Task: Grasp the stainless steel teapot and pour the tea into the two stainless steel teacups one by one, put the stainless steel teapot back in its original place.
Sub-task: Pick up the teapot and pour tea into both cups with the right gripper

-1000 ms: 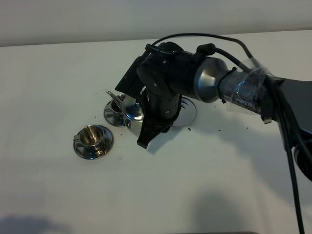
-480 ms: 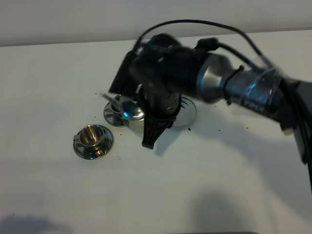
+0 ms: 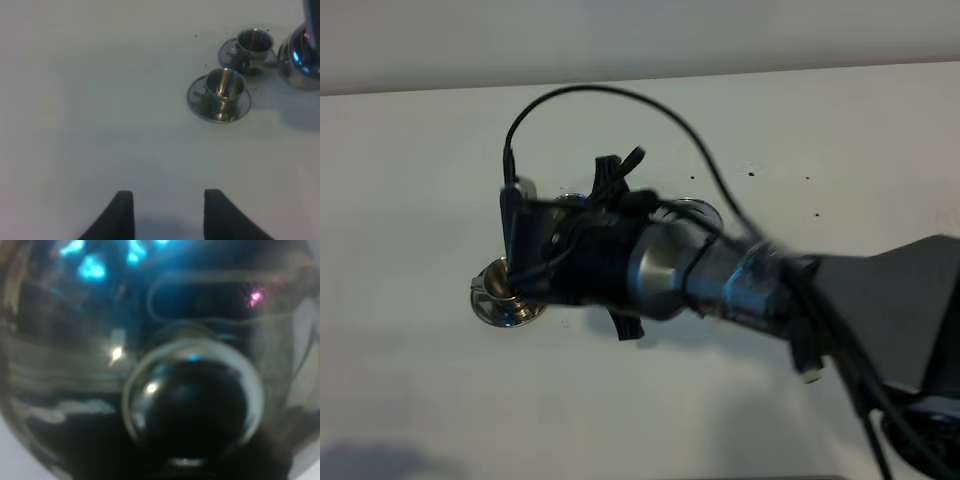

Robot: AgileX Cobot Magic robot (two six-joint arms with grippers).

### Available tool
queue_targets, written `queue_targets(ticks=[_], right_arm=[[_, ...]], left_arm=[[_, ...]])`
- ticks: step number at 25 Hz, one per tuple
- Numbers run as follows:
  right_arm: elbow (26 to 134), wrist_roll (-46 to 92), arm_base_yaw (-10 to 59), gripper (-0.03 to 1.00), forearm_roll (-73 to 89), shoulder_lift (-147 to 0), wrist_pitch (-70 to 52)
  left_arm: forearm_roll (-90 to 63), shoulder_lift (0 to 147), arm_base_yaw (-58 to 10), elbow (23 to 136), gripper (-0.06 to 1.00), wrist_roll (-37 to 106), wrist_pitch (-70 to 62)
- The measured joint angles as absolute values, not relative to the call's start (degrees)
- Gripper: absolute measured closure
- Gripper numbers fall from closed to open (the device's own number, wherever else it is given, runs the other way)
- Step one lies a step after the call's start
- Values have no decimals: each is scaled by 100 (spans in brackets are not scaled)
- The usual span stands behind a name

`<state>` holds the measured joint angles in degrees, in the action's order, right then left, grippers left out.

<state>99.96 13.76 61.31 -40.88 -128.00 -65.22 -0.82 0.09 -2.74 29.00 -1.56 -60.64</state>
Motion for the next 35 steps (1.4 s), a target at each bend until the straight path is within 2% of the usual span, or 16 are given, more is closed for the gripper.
queue_targets(ticks=[11, 20, 35], right_arm=[[10057, 1450, 6323, 79, -4529, -12964, -6681], [10960, 1696, 6361, 79, -4571, -13488, -6938], [10996, 2218, 6361, 79, -5252, -13552, -6959]], left_arm=[[-82, 9, -274, 2900, 58, -156, -6064], [-82, 9, -270, 2900, 58, -156, -6064], [-82, 9, -270, 2900, 58, -162, -6064]])
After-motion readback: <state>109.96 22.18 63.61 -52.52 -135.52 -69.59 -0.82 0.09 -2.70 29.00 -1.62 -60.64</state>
